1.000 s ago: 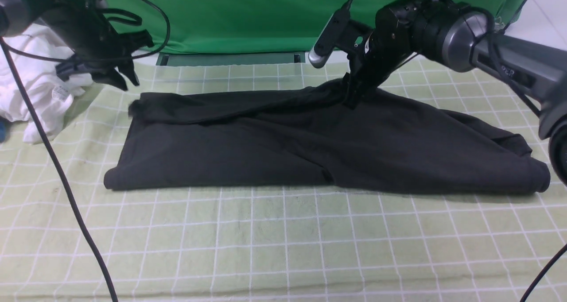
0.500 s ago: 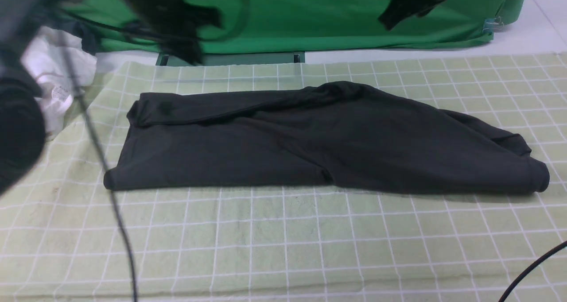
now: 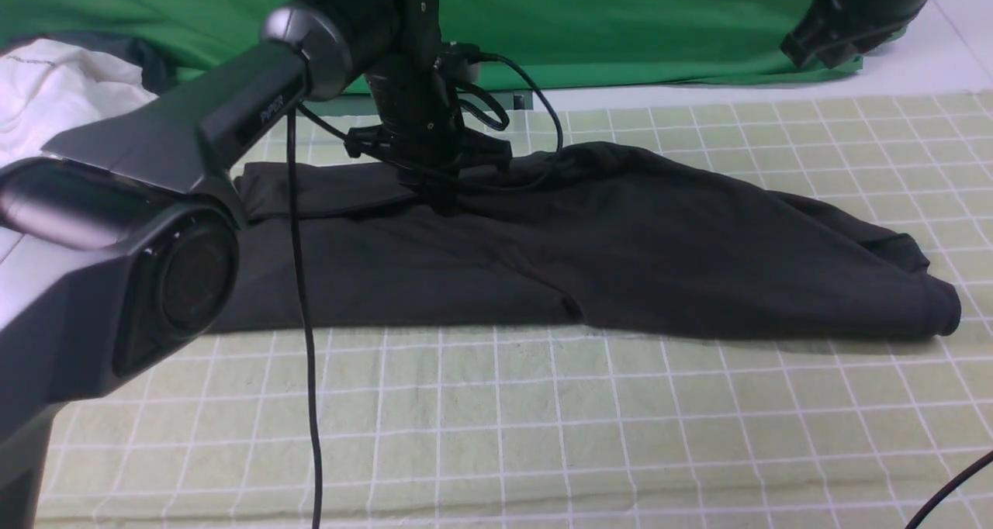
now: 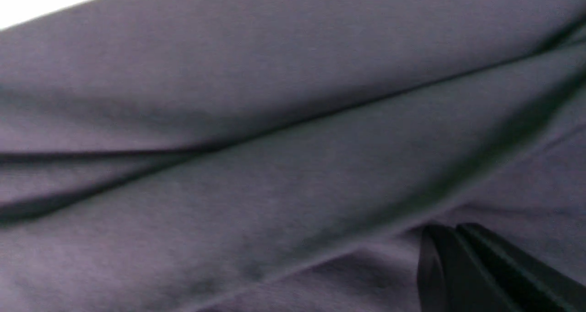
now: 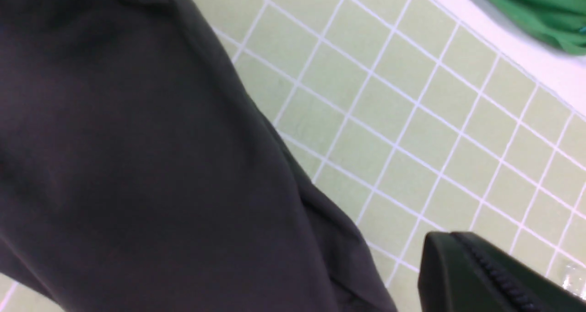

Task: Fold a long-sleeved shirt over a green coffee tablecloth.
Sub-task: 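Fold the black garment in half by bringing its near edge over to the far edge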

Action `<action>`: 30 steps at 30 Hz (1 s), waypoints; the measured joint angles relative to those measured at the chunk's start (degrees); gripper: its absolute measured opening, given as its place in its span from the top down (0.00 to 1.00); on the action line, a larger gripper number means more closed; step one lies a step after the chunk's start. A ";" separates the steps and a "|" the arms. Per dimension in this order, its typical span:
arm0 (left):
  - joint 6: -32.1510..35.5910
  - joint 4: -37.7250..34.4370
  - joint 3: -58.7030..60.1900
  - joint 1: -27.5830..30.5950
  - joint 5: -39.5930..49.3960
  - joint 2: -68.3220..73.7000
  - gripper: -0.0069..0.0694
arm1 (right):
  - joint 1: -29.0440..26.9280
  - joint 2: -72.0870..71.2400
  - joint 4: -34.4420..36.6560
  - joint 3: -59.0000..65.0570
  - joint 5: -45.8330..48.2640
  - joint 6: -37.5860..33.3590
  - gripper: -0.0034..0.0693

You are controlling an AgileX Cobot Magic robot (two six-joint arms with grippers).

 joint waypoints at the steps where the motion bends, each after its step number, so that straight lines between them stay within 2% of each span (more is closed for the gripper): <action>1: 0.00 0.12 0.00 0.19 -0.05 0.30 0.90 | 0.00 -0.02 0.35 0.00 0.00 0.00 0.96; 8: -0.06 1.52 -0.06 0.33 0.02 2.65 0.90 | -0.06 -0.50 4.26 0.00 -1.09 -0.26 0.96; 12: -3.19 10.02 -0.18 0.59 -1.87 3.02 0.90 | -0.06 -0.50 6.62 0.00 -1.78 -0.55 0.96; 16: -4.82 13.38 -0.18 2.14 -7.64 3.19 0.90 | -0.06 -0.50 9.61 0.00 -1.89 -1.81 0.96; 19: -4.97 12.32 -0.53 4.09 -11.32 3.73 0.89 | -0.06 -0.50 11.38 0.00 -1.72 -2.21 0.96; 26: -1.07 10.41 -9.43 8.96 -1.90 2.80 0.89 | -0.06 -0.50 13.58 0.00 2.06 -2.68 0.96; 30: 1.09 6.91 -8.41 10.70 -0.81 -3.08 0.89 | -0.47 -2.06 13.63 1.43 3.68 -2.58 0.96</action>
